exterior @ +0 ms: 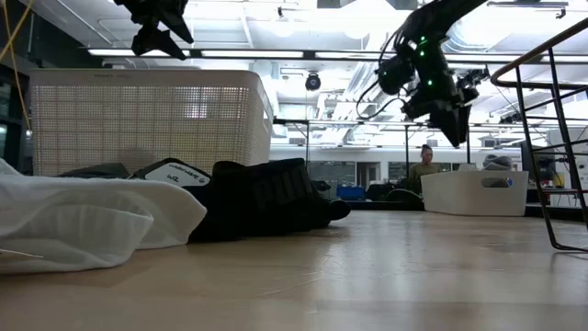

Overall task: Pick & Place Cloths
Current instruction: Put the purple sock into the small white bin, then put the blue sock into the small white bin

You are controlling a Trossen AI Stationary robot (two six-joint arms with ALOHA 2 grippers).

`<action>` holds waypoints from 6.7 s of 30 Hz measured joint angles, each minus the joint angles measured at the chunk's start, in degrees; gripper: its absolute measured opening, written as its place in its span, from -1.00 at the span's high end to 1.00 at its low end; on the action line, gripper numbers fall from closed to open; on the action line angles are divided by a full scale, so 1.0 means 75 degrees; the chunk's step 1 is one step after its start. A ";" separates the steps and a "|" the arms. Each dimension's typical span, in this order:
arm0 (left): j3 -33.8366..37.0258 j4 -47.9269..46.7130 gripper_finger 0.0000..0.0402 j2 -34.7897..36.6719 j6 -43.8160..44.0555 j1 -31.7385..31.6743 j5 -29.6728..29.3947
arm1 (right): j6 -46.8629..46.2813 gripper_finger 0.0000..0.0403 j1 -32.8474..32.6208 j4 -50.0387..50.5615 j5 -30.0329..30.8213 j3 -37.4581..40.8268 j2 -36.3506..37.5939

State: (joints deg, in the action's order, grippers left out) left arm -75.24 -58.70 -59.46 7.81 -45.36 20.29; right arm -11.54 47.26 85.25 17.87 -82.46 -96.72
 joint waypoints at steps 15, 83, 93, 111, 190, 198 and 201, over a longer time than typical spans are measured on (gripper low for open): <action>0.0000 -0.0046 -0.01 0.0000 -0.0123 0.0003 0.0003 | -0.1822 0.99 0.0764 0.0632 0.0104 0.0385 0.0603; 0.0000 -0.0195 -0.01 0.0000 -0.0606 0.0000 -0.0003 | -0.7517 0.99 0.0445 -0.1760 0.0615 0.3480 0.0959; 0.0000 -0.0192 -0.01 0.0000 -0.0612 0.0000 0.0000 | -0.6632 0.99 0.0348 -0.3366 -0.0235 0.3558 0.0914; 0.0000 -0.0195 -0.01 0.0000 -0.0619 0.0001 -0.0002 | -0.6488 0.99 0.0278 -0.3322 0.0026 0.3558 0.1706; 0.0009 0.2877 -0.01 -0.6207 -0.4444 0.7343 -0.6417 | -0.3625 -0.15 -0.3866 -0.4027 0.0402 0.3552 0.6591; 0.0006 0.2985 -0.01 -0.6726 -0.3872 0.6910 -0.6341 | -0.3682 -0.15 -0.3925 -0.4024 0.0408 0.3552 0.6591; 0.0003 0.3046 -0.01 -0.6726 -0.3478 0.6584 -0.6284 | -0.3695 -0.15 -0.3925 -0.4027 0.0411 0.3552 0.6589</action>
State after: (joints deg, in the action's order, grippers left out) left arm -75.22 -35.85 -109.91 -18.27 4.01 -26.84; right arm -39.25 17.82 55.05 20.95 -55.81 -47.31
